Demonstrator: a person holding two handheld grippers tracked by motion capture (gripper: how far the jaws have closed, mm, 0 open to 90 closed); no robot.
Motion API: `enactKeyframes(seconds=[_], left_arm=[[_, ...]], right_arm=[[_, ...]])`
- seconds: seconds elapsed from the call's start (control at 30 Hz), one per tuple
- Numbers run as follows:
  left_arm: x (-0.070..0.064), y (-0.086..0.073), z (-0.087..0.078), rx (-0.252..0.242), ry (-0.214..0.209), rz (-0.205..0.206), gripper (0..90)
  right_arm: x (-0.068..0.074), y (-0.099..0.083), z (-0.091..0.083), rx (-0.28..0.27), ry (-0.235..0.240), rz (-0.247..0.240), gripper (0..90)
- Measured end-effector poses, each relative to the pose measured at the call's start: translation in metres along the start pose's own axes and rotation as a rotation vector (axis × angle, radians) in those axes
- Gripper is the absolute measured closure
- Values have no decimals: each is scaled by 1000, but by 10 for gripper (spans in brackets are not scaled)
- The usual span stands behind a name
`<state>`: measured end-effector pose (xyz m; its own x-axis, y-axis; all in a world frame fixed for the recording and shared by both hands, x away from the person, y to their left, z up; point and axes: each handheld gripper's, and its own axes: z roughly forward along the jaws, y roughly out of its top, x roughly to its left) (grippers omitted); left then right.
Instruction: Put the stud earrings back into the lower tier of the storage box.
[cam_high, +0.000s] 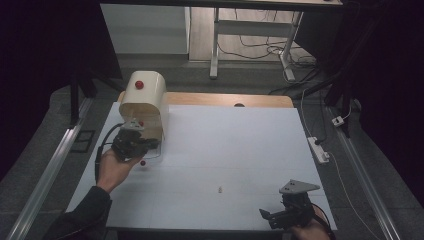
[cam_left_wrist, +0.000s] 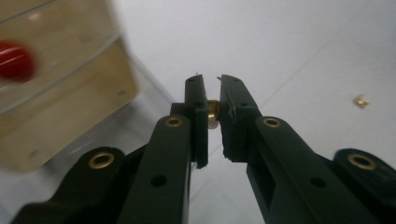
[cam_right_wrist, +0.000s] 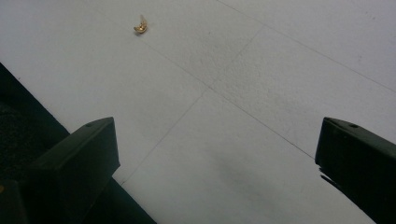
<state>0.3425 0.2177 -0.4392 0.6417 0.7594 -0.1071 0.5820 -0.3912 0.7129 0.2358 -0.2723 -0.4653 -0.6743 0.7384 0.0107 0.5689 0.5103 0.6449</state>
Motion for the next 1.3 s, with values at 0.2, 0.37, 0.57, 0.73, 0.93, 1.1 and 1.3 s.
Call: enactKeyframes(seconds=[0.2,0.37,0.57,0.73,0.93,1.1,1.3], left_arm=[[22,-16,-3,18,55,-60,811],[30,-26,7,56,83,-75,805],[34,-32,21,81,92,-87,744],[32,-29,22,78,89,-83,584],[27,-23,15,36,59,-98,435],[15,-18,12,1,-4,-94,322],[-12,-9,17,20,-58,-20,180]], right_arm=[[0,0,0,5,0,-2,11],[0,0,1,6,3,-2,11],[0,0,0,7,2,-2,11],[0,0,0,5,2,-2,11],[0,0,0,6,3,-2,11],[0,0,0,5,5,-2,11],[0,0,0,7,5,-3,11]])
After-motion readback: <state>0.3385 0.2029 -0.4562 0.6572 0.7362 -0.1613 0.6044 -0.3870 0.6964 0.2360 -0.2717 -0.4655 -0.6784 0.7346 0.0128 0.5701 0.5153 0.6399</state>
